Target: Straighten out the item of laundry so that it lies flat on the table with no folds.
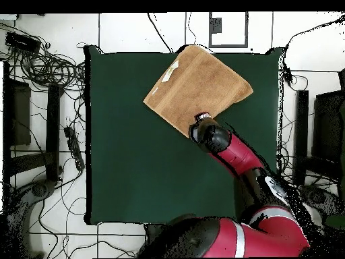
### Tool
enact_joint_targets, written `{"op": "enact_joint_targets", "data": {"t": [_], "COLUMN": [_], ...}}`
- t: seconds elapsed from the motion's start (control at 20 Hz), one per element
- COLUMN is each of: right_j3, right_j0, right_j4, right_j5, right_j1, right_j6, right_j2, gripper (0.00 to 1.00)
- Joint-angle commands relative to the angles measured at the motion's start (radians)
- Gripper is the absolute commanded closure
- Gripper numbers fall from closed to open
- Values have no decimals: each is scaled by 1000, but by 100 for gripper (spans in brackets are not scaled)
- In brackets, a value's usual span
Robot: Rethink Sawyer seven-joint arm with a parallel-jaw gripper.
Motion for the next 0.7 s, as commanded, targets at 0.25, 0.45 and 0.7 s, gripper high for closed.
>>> {"op": "enact_joint_targets", "data": {"t": [0.25, 0.45, 0.7], "right_j3": [66, 47, 53], "right_j0": [24, 68, 72], "right_j4": [-29, -4, 15], "right_j5": [-61, -54, -60], "right_j1": [61, 56, 54], "right_j6": [118, 145, 167], "right_j2": [124, 69, 67], "gripper": [100, 100, 100]}}
